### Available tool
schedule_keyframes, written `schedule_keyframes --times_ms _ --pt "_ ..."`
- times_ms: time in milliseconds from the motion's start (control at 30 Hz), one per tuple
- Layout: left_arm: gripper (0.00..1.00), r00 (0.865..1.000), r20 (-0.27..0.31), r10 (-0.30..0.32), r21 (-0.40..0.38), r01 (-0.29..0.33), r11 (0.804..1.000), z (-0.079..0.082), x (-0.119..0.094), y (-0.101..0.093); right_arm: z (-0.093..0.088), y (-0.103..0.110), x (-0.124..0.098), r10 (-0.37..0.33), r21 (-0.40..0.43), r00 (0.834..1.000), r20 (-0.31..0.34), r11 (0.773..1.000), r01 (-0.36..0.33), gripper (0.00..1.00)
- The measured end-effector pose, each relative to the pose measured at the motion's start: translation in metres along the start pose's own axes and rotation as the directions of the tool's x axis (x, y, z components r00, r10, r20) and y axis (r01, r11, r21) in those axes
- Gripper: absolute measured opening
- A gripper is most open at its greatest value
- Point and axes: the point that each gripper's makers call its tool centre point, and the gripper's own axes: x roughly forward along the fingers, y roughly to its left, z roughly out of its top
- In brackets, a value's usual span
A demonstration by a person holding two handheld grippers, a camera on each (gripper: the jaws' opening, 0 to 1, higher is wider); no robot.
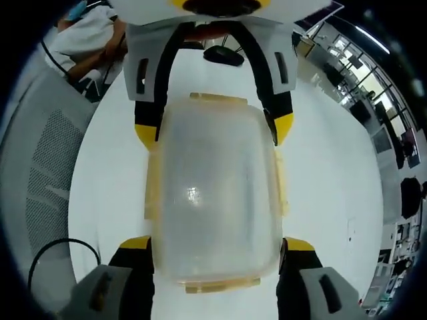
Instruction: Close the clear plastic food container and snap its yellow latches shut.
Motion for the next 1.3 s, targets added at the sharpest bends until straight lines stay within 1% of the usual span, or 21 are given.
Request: schedule_keyframes --times_ms 500,1000,1300 --pt "0.81 1.000 -0.001 0.002 -0.012 -0.002 1.000 -0.002 0.002 0.016 0.002 -0.017 0.004 -0.002 -0.006 1.000 0.002 1.000 0.002 0.76" --pt "0.81 1.000 0.013 0.002 -0.030 -0.002 1.000 -0.003 0.005 0.036 0.003 -0.037 0.008 0.001 -0.021 1.000 0.002 1.000 -0.001 0.76" --pt "0.82 1.000 0.014 -0.001 -0.029 0.001 1.000 -0.003 0.007 0.043 0.003 -0.044 0.009 0.002 -0.024 1.000 0.007 1.000 -0.002 0.76"
